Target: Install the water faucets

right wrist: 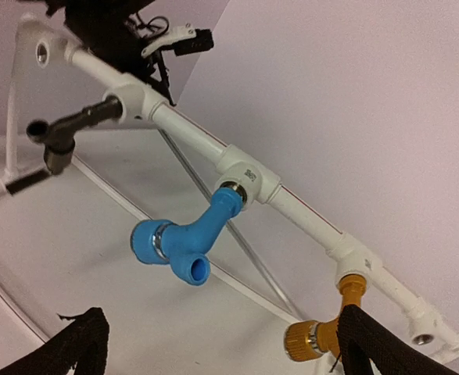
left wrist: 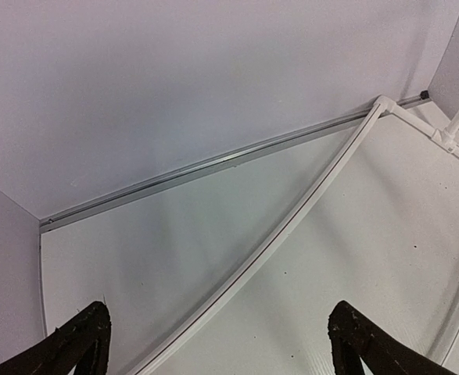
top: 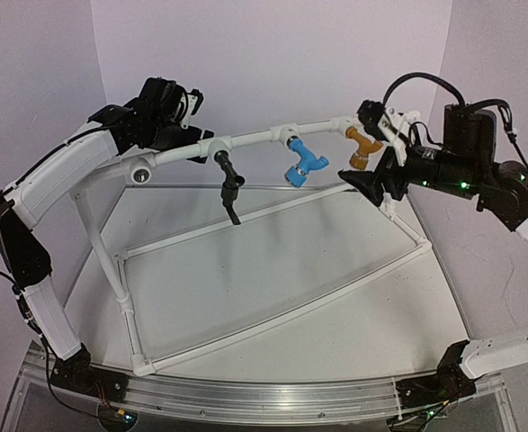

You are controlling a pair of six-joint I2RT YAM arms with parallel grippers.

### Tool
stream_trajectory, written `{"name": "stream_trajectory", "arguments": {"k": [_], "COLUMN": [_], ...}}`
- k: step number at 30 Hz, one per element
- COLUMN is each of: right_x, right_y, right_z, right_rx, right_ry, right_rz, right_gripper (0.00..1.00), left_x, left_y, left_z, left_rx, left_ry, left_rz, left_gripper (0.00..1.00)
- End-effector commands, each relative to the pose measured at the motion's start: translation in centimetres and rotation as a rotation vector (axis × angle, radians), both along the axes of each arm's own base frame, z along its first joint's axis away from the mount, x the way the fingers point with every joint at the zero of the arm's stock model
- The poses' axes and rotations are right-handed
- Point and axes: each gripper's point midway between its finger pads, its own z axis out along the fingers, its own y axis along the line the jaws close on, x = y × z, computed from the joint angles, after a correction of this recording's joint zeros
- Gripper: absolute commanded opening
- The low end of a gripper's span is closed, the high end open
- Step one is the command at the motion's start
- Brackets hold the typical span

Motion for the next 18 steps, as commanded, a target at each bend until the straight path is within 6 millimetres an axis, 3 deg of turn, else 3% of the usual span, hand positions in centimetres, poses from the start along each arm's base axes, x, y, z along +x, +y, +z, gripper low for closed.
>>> {"name": "stream_trajectory", "arguments": {"k": [1,7,9,14,18], "right_x": [0.7,1.3,1.7,2.4,2.4], "right_y": [-0.9,0.0,0.4,2.0,3.6], "right_z": [-1.1,-1.4,-2.6,-3.7,-3.2], "right_rx": [-0.49,-0.755,-0.836,-0.895,-0.842], "right_ry": [-0.346,-0.647,-0.732,-0.899,-1.02], "right_rz": [-0.063,-0.089,-0.089,-0.116,-0.164], "right_gripper": [0.98,0.98,0.98,0.98,0.98], "left_x": [-1.7,-2.1,-2.2,-2.4,-2.6], "left_y": [-0.2,-0.1,0.0,0.1,0.2], "left_z": [2.4,3.1,3.1,2.8,2.8], "left_rx": [-0.051,-0.071,-0.078,-0.089,-0.098], "left_ry": [-0.01,-0.014,-0.013,-0.006,-0.007], "left_rz": [-0.021,-0.023,-0.021,-0.016,-0.013], "left_gripper": [0.96,0.95,0.95,0.95,0.95]}}
